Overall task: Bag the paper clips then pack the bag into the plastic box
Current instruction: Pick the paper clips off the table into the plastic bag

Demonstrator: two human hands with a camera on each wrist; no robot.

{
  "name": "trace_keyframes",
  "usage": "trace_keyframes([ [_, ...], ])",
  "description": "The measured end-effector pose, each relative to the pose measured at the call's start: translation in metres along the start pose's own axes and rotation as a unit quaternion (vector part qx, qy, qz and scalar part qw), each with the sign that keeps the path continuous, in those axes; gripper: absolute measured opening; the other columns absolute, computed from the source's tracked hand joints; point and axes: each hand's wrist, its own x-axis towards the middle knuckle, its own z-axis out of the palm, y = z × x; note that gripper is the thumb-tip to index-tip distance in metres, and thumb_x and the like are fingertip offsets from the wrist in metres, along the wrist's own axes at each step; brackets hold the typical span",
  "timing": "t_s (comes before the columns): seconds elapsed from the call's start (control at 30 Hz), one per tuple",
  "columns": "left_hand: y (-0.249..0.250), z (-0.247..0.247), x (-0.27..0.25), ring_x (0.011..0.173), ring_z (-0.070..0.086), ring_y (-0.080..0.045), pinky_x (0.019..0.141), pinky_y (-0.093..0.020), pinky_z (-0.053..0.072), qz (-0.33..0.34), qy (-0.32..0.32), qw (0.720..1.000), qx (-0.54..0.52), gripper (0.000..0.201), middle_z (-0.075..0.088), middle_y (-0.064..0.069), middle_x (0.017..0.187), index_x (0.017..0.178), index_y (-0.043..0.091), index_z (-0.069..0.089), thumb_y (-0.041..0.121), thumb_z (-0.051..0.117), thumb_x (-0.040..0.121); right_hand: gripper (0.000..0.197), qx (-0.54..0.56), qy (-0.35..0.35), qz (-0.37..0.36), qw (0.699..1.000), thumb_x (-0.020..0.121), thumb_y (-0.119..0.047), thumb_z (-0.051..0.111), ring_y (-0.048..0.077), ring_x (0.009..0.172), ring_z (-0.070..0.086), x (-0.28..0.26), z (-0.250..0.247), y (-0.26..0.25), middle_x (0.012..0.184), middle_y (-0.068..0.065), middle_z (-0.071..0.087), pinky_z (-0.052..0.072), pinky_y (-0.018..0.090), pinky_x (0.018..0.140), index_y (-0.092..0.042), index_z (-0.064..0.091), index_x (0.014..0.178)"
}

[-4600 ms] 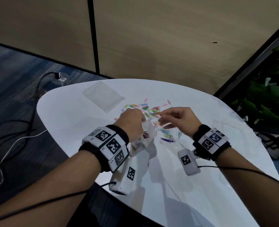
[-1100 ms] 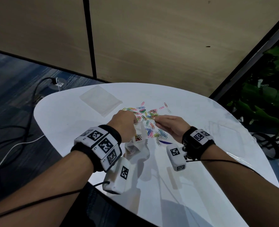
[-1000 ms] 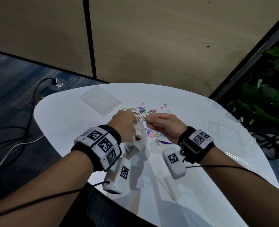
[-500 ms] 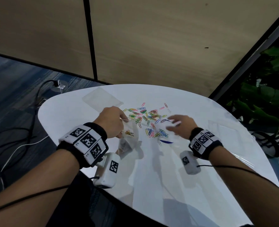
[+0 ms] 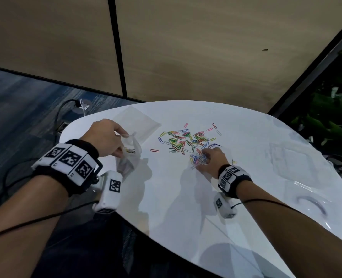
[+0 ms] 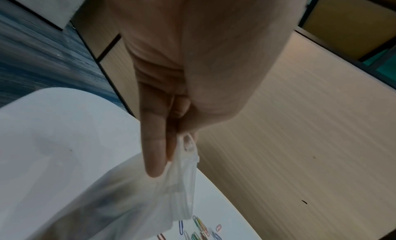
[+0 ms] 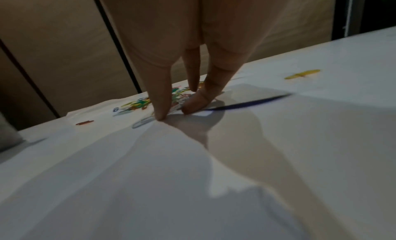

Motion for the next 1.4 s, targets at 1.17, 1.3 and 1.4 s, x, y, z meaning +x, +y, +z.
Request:
trace_keyframes([
  [1.17,0.021,0.038,-0.002,0.069,0.078,-0.029,0.075,-0.043,0.065,0.054,-0.038,0.998,0.017,0.028,0.076,-0.019,0.076,0.107,0.009,0.071,-0.004,0.050,0.095,0.008,0.289,-0.049,-0.144,0.945,0.080,-0.016,0.076,0.011,0.071,0.070,-0.036,-0.010,-0.159,0.079,0.002,0.075,0.057,0.021,0.078,-0.011,0.079,0.085],
  [1.3,0.016,0.034,0.003,0.076,0.077,-0.030,0.080,-0.043,0.064,0.062,-0.027,0.997,0.036,0.027,0.077,-0.018,0.080,0.107,0.007,0.072,-0.005,0.054,0.091,0.021,0.130,-0.047,-0.244,0.960,0.086,-0.020,0.066,0.013,0.087,0.069,-0.041,-0.014,-0.171,0.098,0.002,0.077,0.050,0.021,0.085,-0.016,0.076,0.104],
  [1.4,0.011,0.030,0.007,0.083,0.076,-0.029,0.085,-0.042,0.062,0.056,-0.021,0.998,0.032,0.032,0.077,-0.016,0.084,0.113,0.008,0.072,-0.005,0.055,0.089,0.021,0.135,-0.076,-0.255,0.954,0.090,-0.022,0.063,0.008,0.083,0.071,-0.035,-0.023,-0.172,0.102,-0.004,0.076,0.050,0.020,0.085,-0.020,0.076,0.107],
])
